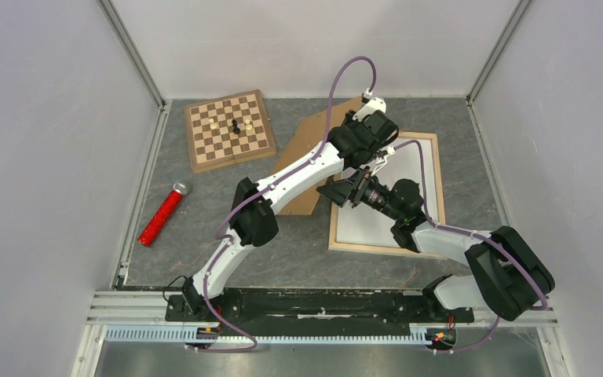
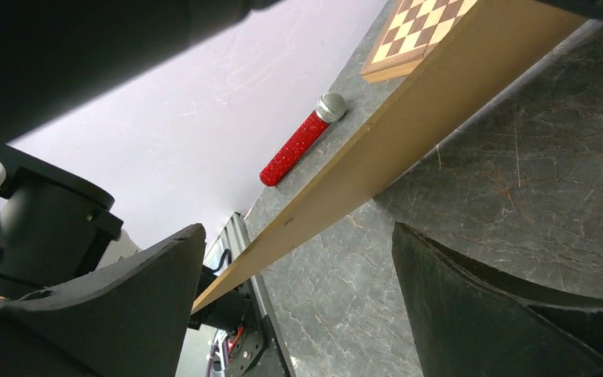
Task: Put the photo into the frame
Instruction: Turn over the photo frame item on the photo frame.
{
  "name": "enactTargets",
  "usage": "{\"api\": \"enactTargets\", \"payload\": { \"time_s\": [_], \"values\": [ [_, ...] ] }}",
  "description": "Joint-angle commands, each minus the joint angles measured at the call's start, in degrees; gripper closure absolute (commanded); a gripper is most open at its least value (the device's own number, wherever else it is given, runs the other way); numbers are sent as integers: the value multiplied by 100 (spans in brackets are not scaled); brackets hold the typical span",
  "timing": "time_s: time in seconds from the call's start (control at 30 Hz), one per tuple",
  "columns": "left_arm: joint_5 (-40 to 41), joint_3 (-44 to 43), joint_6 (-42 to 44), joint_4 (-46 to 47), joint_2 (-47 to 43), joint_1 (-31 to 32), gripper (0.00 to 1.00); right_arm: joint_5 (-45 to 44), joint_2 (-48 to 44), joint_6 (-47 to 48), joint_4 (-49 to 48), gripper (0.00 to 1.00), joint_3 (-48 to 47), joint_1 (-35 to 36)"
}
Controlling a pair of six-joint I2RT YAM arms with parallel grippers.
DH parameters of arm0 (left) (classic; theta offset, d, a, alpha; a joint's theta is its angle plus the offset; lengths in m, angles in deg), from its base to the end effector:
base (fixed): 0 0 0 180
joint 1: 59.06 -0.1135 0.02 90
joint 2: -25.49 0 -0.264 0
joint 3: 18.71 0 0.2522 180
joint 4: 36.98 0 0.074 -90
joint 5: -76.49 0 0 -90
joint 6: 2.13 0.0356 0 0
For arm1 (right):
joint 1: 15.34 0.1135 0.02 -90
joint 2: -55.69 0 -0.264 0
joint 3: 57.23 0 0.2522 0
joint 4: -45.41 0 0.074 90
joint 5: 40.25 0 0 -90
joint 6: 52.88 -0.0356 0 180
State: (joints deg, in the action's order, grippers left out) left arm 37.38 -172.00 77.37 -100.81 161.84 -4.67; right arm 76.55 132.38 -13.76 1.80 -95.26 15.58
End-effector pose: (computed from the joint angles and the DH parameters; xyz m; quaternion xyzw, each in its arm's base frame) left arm 0.3242 -0.4052 0.2988 0.1675 0.8380 0.1592 0.4944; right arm 0.2161 0.1482 0.2220 -0.0543 0.6772 0.5878 0.4393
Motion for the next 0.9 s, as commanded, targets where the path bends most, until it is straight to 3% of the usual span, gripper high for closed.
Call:
{"api": "enactTargets", "payload": {
  "time_s": [0.0, 0.33, 0.87],
  "values": [
    [-206, -113, -765, 825, -165, 85, 69, 115, 12, 138, -360, 9, -69, 108],
    [-554, -31, -831, 702, -368, 93, 54, 53, 11, 224, -337, 9, -34, 86],
    [-998, 222, -866, 604, -962, 124, 37, -81, 6, 382, -229, 9, 84, -40]
  ]
}}
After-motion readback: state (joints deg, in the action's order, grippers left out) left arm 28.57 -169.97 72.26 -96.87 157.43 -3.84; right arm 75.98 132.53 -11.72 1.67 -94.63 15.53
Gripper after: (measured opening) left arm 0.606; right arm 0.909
